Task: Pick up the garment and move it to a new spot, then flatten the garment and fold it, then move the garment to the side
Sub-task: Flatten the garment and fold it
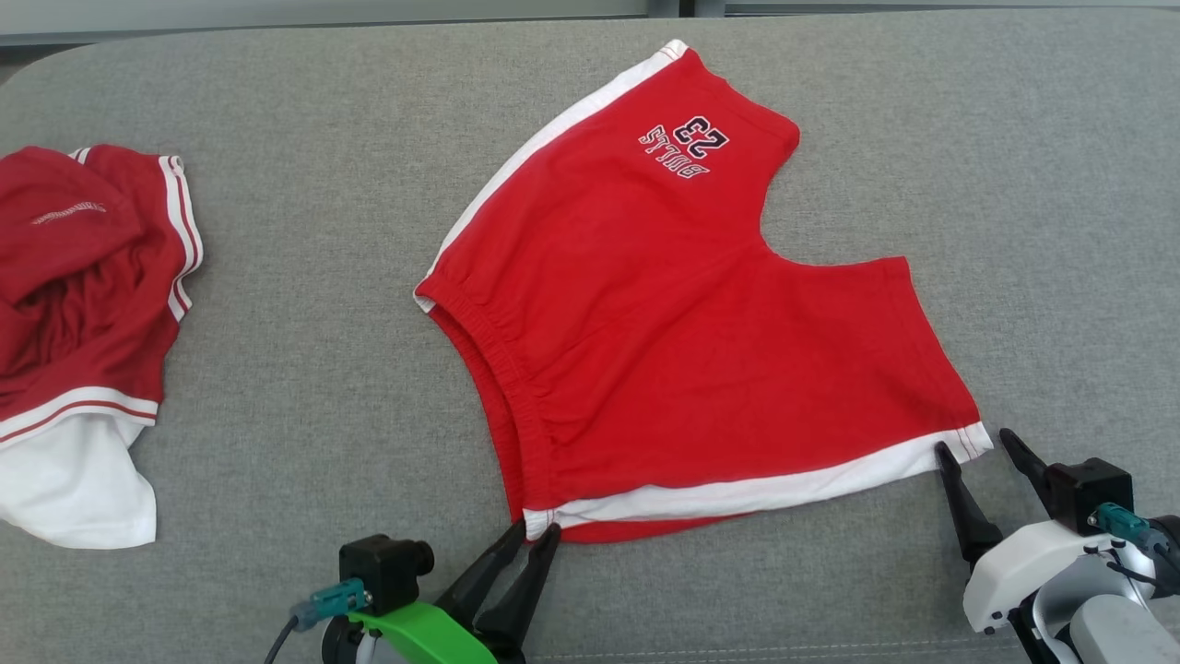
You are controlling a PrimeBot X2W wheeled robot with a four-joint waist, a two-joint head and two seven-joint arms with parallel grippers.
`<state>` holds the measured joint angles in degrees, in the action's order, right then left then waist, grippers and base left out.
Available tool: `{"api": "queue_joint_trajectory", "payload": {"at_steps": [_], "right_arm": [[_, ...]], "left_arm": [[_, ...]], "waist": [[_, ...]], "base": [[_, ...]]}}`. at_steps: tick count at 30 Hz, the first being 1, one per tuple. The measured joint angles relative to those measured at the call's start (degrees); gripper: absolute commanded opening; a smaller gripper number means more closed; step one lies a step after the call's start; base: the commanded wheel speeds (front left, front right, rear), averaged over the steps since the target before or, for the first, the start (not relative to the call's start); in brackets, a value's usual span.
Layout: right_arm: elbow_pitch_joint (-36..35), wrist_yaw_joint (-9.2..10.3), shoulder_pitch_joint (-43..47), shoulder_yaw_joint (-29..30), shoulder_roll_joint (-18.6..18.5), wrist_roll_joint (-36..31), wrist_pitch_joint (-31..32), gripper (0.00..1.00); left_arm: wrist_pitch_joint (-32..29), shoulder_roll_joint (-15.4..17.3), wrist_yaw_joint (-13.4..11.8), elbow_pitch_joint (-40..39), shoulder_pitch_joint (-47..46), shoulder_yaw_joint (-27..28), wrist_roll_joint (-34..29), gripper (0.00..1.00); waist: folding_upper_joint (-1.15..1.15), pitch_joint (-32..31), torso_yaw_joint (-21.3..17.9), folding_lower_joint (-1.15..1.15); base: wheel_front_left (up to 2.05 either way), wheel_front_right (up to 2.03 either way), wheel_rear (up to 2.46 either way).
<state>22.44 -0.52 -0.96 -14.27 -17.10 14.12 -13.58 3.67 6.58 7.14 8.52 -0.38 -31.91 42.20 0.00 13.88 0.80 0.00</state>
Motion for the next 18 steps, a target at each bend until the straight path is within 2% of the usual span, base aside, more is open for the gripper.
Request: {"api": "queue_joint_trajectory", "payload": {"at_steps": [4,8,9,11,12,14,18], "right_arm": [[0.7,-0.53,0.0,-0.1,0.5,0.2,0.0,1.0],[1.4,-1.0,-0.7,-0.5,0.8,0.5,-0.1,1.0],[1.6,-1.13,-1.0,-0.6,0.8,0.5,-0.1,0.97],[2.0,-1.58,-1.3,-0.7,0.9,0.6,-0.1,0.74],[2.2,-1.93,-1.4,-0.7,0.9,0.6,-0.1,0.46],[2.6,-2.1,-1.7,-0.7,1.1,1.1,-0.1,0.0],[3.2,-3.5,-2.0,-1.0,1.2,2.6,-0.1,0.0]], "left_arm": [[0.5,0.2,0.0,0.3,-0.9,-0.2,0.3,0.31],[1.1,0.2,0.0,0.4,-1.8,-0.6,0.7,0.24],[1.3,0.2,0.0,0.5,-2.0,-0.9,0.9,0.23],[1.4,0.2,0.0,0.7,-2.0,-1.4,1.0,0.16],[1.4,0.2,0.0,0.8,-2.0,-1.6,1.0,0.13],[1.4,0.2,0.0,1.2,-2.1,-2.1,1.0,0.0],[1.5,0.4,0.0,1.7,-2.1,-2.7,2.0,0.0]], "waist": [[0.0,0.0,-0.3,0.0],[0.0,-0.1,-0.3,0.0],[0.0,-0.1,-0.3,0.0],[0.0,-0.2,-0.3,0.0],[0.0,-0.2,-0.2,0.0],[0.0,-0.4,-0.1,0.0],[0.0,-0.7,0.2,0.0]], "base": [[0.0,0.0,0.0],[0.0,0.0,0.0],[0.0,0.0,0.0],[0.0,0.0,0.0],[0.0,0.0,0.0],[0.0,0.0,0.0],[0.0,0.0,0.0]]}}
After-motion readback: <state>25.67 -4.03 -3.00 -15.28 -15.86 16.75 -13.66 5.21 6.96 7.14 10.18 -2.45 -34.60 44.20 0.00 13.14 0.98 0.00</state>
